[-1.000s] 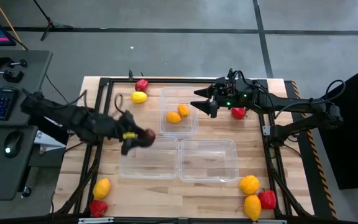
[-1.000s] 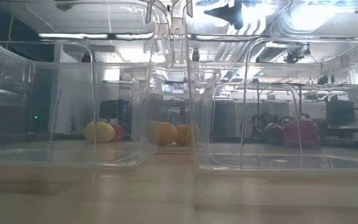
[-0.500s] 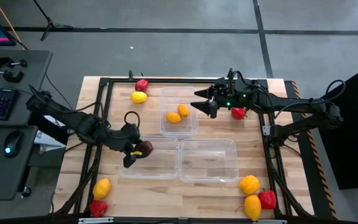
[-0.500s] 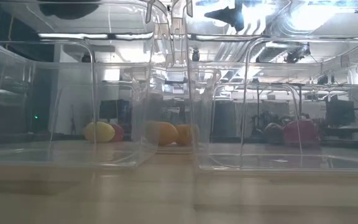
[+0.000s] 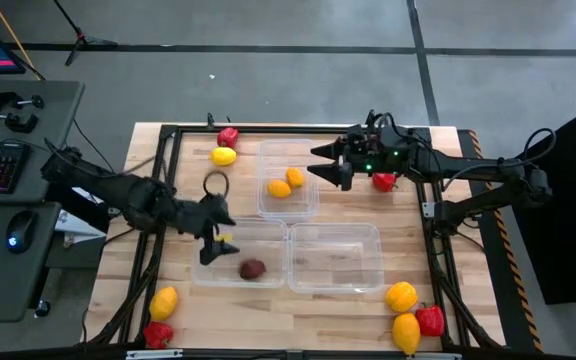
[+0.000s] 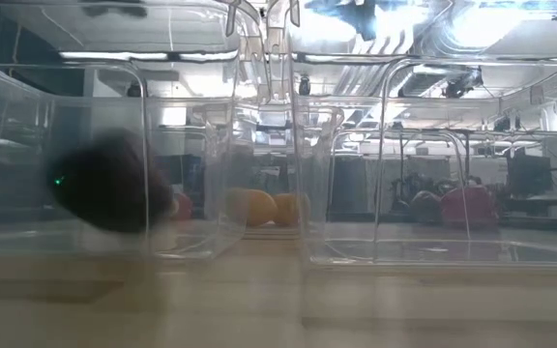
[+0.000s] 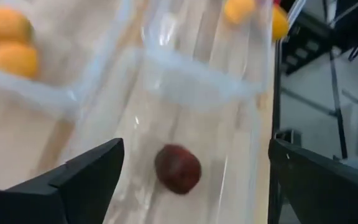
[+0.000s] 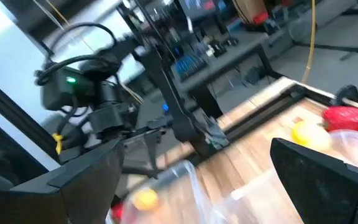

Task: Sort produce into baskets
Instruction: Put the yellow lemon into the top center transparent bin

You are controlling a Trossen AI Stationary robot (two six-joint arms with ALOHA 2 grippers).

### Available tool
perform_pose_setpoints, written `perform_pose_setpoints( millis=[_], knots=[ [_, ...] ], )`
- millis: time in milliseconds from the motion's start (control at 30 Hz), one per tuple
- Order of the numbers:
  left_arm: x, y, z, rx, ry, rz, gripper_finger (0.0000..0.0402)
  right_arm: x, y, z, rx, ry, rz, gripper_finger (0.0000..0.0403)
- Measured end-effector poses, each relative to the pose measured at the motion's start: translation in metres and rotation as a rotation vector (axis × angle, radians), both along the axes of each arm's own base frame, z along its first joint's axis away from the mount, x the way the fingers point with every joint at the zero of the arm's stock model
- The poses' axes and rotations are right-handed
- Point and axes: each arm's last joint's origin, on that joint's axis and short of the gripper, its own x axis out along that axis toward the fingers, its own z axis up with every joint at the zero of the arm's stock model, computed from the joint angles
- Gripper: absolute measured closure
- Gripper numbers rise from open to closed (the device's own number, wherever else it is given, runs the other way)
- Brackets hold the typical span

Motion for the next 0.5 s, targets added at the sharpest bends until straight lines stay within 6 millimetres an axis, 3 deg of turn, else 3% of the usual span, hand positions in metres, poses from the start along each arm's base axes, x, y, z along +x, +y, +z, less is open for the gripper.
perform_pose_setpoints(
  millis=[167, 267, 400, 500],
  knots=[
    [-0.014, 0.025, 0.054, 0.059, -0.147, 0.038, 0.0014, -0.009, 0.002, 0.015, 0.011, -0.105, 0.001, 0.0011],
    [-0.025, 0.042, 0.075, 0.185, -0.185, 0.195, 0.0014, -0.016, 0.003, 0.022, -0.039, -0.13, 0.0, 0.0011],
    [-0.027, 0.063, 0.074, 0.352, -0.082, 0.216, 0.0014, -0.022, 0.004, 0.026, -0.048, -0.137, 0.0, 0.0011],
    [-0.024, 0.088, 0.058, 0.415, 0.119, 0.301, 0.0014, -0.023, 0.004, 0.025, -0.046, -0.126, 0.0, 0.0011]
  ],
)
